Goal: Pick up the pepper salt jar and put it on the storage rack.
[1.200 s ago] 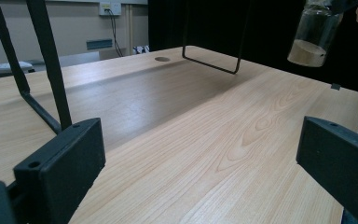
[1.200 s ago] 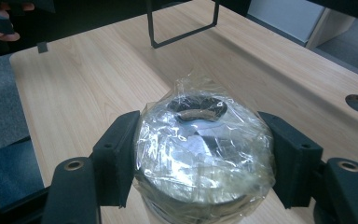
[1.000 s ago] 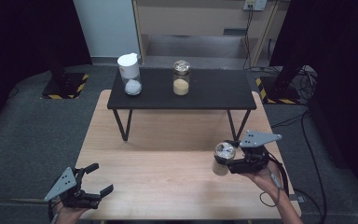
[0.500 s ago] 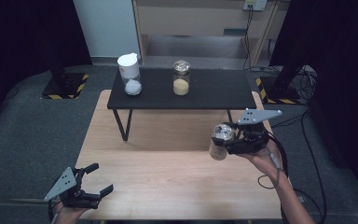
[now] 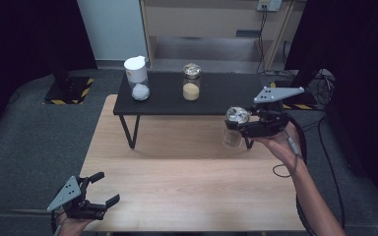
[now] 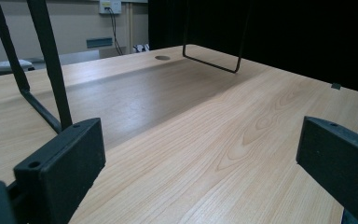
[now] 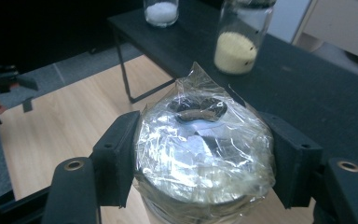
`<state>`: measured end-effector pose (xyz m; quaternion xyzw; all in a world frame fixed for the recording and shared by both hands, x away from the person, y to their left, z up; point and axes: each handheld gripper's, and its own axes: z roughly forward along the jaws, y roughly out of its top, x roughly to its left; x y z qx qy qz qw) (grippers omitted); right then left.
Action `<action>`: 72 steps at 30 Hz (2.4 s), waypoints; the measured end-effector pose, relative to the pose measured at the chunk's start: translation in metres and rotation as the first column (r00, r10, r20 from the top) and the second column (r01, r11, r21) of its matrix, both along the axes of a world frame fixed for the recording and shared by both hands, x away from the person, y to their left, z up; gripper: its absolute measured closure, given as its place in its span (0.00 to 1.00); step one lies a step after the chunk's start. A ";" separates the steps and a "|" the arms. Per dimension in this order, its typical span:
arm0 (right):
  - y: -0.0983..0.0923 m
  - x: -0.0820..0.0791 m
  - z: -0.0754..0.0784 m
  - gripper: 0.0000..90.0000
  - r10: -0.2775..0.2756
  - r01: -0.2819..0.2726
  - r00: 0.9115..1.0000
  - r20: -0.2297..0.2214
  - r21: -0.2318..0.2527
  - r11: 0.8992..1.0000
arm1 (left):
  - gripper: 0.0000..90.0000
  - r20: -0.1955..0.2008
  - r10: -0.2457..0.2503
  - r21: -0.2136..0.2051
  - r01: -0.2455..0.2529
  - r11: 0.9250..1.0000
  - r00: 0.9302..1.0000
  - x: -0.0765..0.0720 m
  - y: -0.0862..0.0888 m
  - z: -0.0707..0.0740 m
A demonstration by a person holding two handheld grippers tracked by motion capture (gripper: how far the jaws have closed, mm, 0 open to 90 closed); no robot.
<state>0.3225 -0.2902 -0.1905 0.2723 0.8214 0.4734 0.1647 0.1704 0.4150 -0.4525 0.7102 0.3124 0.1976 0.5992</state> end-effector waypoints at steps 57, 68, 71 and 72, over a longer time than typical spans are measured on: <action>0.047 0.093 0.023 0.39 -0.439 0.438 0.898 0.038 0.028 0.898 | 0.00 -0.004 0.007 -0.020 -0.007 1.000 1.000 0.001 0.003 -0.003; 0.051 0.107 0.013 0.39 -0.464 0.464 0.885 0.031 0.015 0.886 | 0.00 -0.007 0.008 -0.027 -0.008 1.000 1.000 0.001 0.004 -0.004; 0.054 0.109 0.010 0.39 -0.466 0.466 0.884 0.031 0.003 0.885 | 0.00 -0.007 0.008 -0.027 -0.008 1.000 1.000 0.001 0.004 -0.004; 0.054 0.110 0.009 0.39 -0.464 0.464 0.885 0.033 -0.001 0.886 | 0.00 -0.007 0.008 -0.028 -0.008 1.000 1.000 0.001 0.004 -0.004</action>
